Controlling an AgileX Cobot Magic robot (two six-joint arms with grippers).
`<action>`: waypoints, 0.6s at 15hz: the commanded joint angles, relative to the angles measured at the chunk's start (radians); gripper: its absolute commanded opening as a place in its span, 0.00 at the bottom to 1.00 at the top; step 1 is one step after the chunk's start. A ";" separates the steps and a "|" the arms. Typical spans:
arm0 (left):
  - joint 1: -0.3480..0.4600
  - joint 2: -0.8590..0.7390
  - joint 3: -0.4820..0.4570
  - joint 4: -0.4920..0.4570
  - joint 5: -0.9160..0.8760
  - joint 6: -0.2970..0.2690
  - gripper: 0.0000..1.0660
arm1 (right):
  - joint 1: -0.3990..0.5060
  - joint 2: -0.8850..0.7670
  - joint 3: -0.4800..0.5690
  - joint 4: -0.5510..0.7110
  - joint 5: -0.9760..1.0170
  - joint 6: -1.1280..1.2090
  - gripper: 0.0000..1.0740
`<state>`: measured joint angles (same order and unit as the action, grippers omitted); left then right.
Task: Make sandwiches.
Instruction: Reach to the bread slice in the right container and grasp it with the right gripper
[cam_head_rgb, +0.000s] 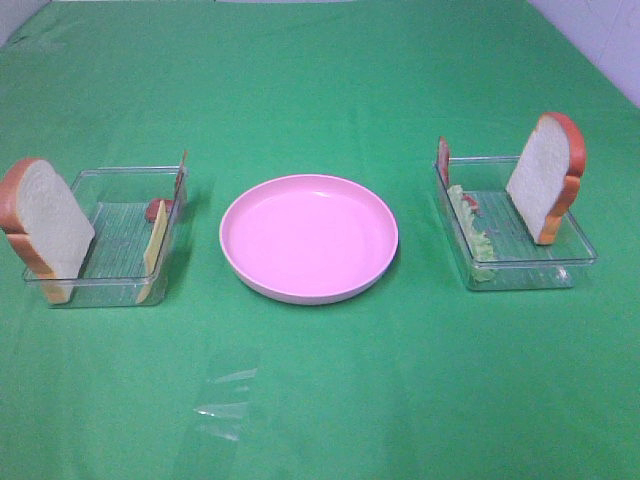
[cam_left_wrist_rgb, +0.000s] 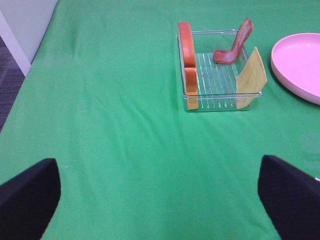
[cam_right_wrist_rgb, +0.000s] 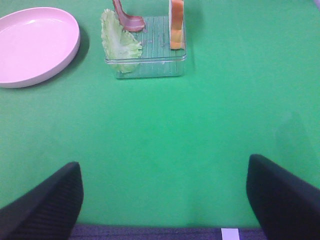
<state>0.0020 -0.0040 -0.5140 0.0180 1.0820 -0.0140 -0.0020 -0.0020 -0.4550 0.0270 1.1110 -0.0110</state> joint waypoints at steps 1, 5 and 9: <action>-0.006 -0.015 -0.001 -0.001 -0.010 -0.006 0.94 | -0.001 -0.032 0.002 -0.004 -0.003 0.003 0.80; -0.006 -0.016 -0.001 -0.002 -0.010 -0.006 0.94 | -0.001 -0.031 0.002 -0.009 -0.003 0.001 0.80; -0.006 -0.016 -0.001 -0.002 -0.010 -0.006 0.94 | -0.001 -0.031 0.002 -0.009 -0.003 0.001 0.80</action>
<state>0.0020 -0.0040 -0.5140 0.0180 1.0820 -0.0170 -0.0020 -0.0020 -0.4550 0.0270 1.1110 -0.0110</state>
